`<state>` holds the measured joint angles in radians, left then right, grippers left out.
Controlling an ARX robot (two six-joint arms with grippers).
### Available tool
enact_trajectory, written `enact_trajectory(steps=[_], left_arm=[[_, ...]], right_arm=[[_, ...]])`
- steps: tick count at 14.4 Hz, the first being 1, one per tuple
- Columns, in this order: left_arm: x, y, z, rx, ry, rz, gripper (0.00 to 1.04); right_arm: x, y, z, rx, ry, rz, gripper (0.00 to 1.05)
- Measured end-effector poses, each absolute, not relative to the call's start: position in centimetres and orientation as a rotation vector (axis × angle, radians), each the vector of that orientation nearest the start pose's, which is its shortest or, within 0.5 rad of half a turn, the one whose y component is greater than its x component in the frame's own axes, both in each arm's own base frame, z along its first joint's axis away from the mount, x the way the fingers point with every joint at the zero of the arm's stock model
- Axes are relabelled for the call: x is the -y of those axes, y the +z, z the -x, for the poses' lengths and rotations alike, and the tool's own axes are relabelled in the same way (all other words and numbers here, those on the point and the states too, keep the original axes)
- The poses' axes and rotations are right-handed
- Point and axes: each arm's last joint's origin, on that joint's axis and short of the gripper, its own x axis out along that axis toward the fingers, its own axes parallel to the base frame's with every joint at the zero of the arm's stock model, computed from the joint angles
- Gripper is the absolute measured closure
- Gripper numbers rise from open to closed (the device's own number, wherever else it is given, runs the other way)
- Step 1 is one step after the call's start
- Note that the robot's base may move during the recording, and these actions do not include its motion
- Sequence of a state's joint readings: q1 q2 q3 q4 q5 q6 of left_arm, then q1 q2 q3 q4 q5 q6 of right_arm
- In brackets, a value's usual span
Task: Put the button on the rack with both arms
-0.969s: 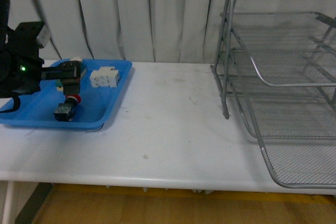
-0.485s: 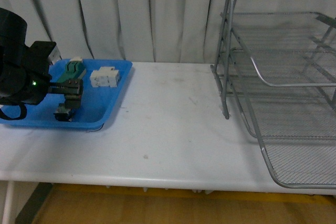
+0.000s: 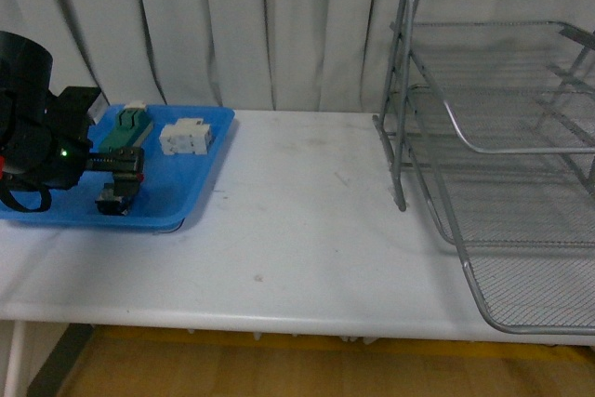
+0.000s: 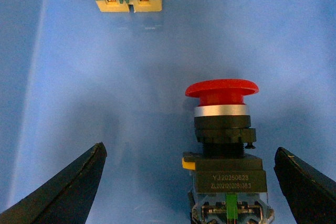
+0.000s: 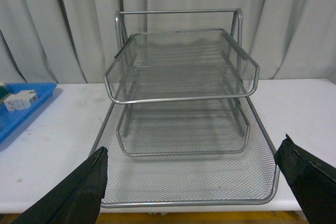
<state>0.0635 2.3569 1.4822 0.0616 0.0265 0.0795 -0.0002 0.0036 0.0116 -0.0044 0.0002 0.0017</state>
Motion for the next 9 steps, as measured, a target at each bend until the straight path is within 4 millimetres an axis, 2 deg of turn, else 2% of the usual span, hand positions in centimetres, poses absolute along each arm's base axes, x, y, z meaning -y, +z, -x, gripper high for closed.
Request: enact_trajectory(steps=[3, 5, 7, 8, 9], left_arm=[[-2.8, 5.6, -48.1, -0.857, -0.019, -0.033, 0.09], [-2.7, 5.5, -48.2, -0.861, -0.015, -0.036, 0.28], [-2.5, 5.5, -48.2, -0.874, -0.030, -0.038, 0.57], [-2.5, 5.5, -48.2, -0.873, -0.035, -0.037, 0.67], [-2.4, 5.8, -47.9, -0.871, -0.043, -0.042, 0.68]], right_arm=[[0.0, 16.7, -9.7, 0.004, 0.000, -0.002, 0.06], [0.0, 16.7, -9.7, 0.004, 0.000, -0.002, 0.06], [0.0, 16.7, -9.7, 0.004, 0.000, -0.002, 0.06], [0.0, 16.7, -9.7, 0.004, 0.000, -0.002, 0.06], [0.0, 16.7, -9.7, 0.004, 0.000, -0.002, 0.06]])
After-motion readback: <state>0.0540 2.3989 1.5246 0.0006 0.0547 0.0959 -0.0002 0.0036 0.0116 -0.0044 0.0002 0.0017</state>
